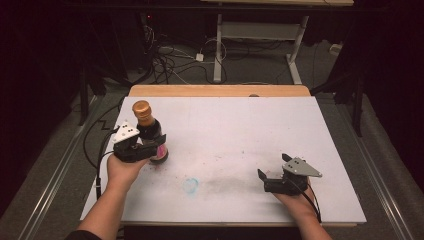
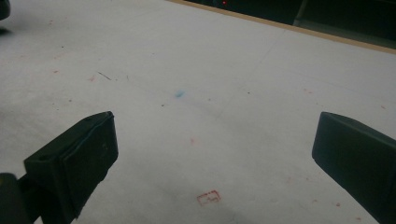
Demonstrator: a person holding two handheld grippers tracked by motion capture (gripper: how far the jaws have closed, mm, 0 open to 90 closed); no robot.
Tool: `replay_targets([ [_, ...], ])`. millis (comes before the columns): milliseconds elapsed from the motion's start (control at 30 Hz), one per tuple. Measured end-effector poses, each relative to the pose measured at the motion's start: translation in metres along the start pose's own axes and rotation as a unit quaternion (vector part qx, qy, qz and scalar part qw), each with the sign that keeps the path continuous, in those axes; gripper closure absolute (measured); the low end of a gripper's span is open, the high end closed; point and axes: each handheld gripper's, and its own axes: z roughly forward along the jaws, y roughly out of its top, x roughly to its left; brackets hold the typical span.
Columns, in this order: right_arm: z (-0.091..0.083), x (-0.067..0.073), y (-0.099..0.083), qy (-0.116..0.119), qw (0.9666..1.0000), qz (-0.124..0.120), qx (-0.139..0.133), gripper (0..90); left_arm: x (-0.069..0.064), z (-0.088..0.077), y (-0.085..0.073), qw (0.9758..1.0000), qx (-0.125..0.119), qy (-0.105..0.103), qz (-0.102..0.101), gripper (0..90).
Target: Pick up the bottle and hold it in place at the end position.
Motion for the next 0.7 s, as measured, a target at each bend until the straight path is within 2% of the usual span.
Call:
replay_targets([
  [133,0.0,0.0,0.0,0.0,1.0,0.0,-0.001,0.9,-0.014,0.018,-0.003,0.9998,0.006,-0.017,0.002,29.0],
  [167,0.0,0.0,0.0,0.0,1.0,0.0,-0.001,0.9,-0.014,0.018,-0.003,0.9998,0.006,-0.017,0.002,29.0],
  [200,0.0,0.0,0.0,0.0,1.0,0.0,-0.001,0.9,-0.021,0.025,-0.005,0.9997,0.008,-0.024,0.004,29.0],
  [267,0.0,0.0,0.0,0.0,1.0,-0.001,-0.001,0.9,-0.023,0.029,-0.006,0.9995,0.01,-0.028,0.005,29.0],
  [367,-0.001,0.0,0.0,0.001,1.0,-0.001,-0.001,0.9,-0.036,0.044,-0.012,0.999,0.01,-0.044,0.003,29.0],
  [400,-0.001,0.0,0.0,0.001,1.0,-0.001,-0.001,0.9,-0.036,0.044,-0.012,0.999,0.01,-0.044,0.003,29.0],
  [433,-0.001,0.0,0.0,0.0,1.0,0.0,-0.001,0.9,-0.042,0.051,-0.015,0.9985,0.015,-0.053,0.002,29.0],
  [600,-0.001,0.0,0.0,0.001,1.0,-0.001,-0.003,0.9,-0.055,0.065,-0.021,0.9973,0.022,-0.07,0.001,29.0],
  [700,-0.001,0.0,0.0,0.001,1.0,0.0,-0.004,0.9,-0.065,0.08,-0.027,0.9957,0.028,-0.088,-0.005,29.0],
])
